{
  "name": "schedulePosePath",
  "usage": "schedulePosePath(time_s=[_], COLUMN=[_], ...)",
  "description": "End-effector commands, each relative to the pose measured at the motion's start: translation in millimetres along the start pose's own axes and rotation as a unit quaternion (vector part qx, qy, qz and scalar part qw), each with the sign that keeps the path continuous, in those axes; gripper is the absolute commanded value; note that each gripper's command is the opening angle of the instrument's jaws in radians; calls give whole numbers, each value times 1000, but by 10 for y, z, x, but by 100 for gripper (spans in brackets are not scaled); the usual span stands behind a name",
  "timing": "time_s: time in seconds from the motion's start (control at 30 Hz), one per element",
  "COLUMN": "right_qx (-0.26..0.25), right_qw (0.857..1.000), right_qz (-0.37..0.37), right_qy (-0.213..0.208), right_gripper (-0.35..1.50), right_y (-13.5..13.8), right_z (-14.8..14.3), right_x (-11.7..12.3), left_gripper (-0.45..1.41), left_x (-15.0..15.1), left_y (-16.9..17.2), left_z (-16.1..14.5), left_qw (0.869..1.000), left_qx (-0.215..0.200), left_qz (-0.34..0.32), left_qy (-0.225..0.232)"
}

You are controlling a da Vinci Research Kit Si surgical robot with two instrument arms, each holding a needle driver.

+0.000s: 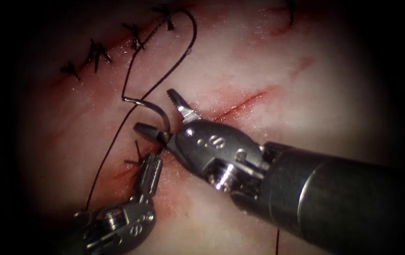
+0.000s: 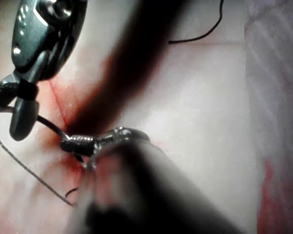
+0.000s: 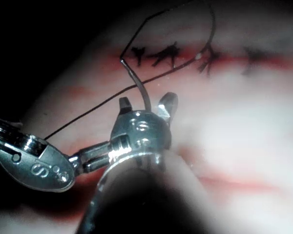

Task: Wound Closure
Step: Hand needle to right tool, then throw the needle through the top of the incision with right grasper

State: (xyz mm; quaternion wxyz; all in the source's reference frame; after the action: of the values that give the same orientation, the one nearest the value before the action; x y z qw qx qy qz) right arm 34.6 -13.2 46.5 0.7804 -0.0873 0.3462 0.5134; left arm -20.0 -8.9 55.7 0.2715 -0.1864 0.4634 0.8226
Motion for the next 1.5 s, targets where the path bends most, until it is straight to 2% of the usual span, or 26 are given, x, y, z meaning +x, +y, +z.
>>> schedulePosePath(time_s=[0.03, 0.17, 0.3, 0.33, 0.37, 0.47, 0.57, 0.63, 0.7, 0.77, 0.87, 0.9, 0.93, 0.97, 1.13, 1.23, 1.33, 1.4, 1.5], right_qx=[1, 2, 1, 4, 9, 31, 66, 101, 154, 209, 282, 310, 358, 379, 416, 438, 471, 491, 507], right_qw=[1000, 999, 999, 999, 998, 998, 995, 991, 984, 973, 950, 940, 918, 907, 879, 855, 821, 799, 780], right_qz=[0, 48, 51, 54, 54, 56, 57, 56, 56, 17, -20, -24, -42, -62, -105, -120, -147, -159, -177], right_qy=[2, 1, -2, -2, 2, 25, 53, 62, 75, 97, 131, 141, 165, 175, 209, 249, 287, 308, 323], right_gripper=[-35, -35, -35, -35, -35, -35, -35, -35, -35, -35, -35, -35, -35, -35, -35, -35, -35, -35, -35], right_y=[-5, -2, 6, 8, 11, 22, 37, 47, 55, 65, 81, 87, 95, 100, 121, 126, 129, 129, 126], right_z=[8, 8, 5, 4, 4, 2, 2, 3, 4, 4, 8, 10, 13, 16, 32, 41, 51, 57, 64], right_x=[2, 3, 4, 3, 3, 3, 4, 5, 5, 2, 0, -1, -1, -2, -6, -8, -8, -7, -4], left_gripper=[-45, -45, 69, 79, 86, 88, 111, 115, 115, 115, 115, 115, 113, 113, 105, 94, 81, 61, 26], left_x=[2, 2, 2, 2, 2, 1, 2, 3, 4, 5, 5, 5, 4, 3, 2, 6, 9, 10, 9], left_y=[5, 3, -2, -3, -4, -6, -6, -7, -7, -6, -2, -1, 2, 3, 12, 17, 21, 24, 28], left_z=[6, 7, 8, 8, 8, 5, 0, -5, -8, -10, -16, -18, -21, -23, -34, -37, -36, -34, -29], left_qw=[1000, 1000, 999, 999, 999, 999, 1000, 999, 995, 992, 991, 991, 990, 990, 986, 984, 983, 980, 971], left_qx=[0, 3, 2, 4, 5, 10, 12, -10, -47, -73, -88, -91, -95, -99, -117, -128, -140, -154, -187], left_qz=[2, 19, 52, 50, 49, 32, -10, -36, -62, -76, -79, -77, -82, -84, -90, -88, -83, -82, -77], left_qy=[1, 1, 1, 1, 0, 2, 5, 30, 56, 65, 63, 62, 62, 62, 77, 84, 89, 99, 126])
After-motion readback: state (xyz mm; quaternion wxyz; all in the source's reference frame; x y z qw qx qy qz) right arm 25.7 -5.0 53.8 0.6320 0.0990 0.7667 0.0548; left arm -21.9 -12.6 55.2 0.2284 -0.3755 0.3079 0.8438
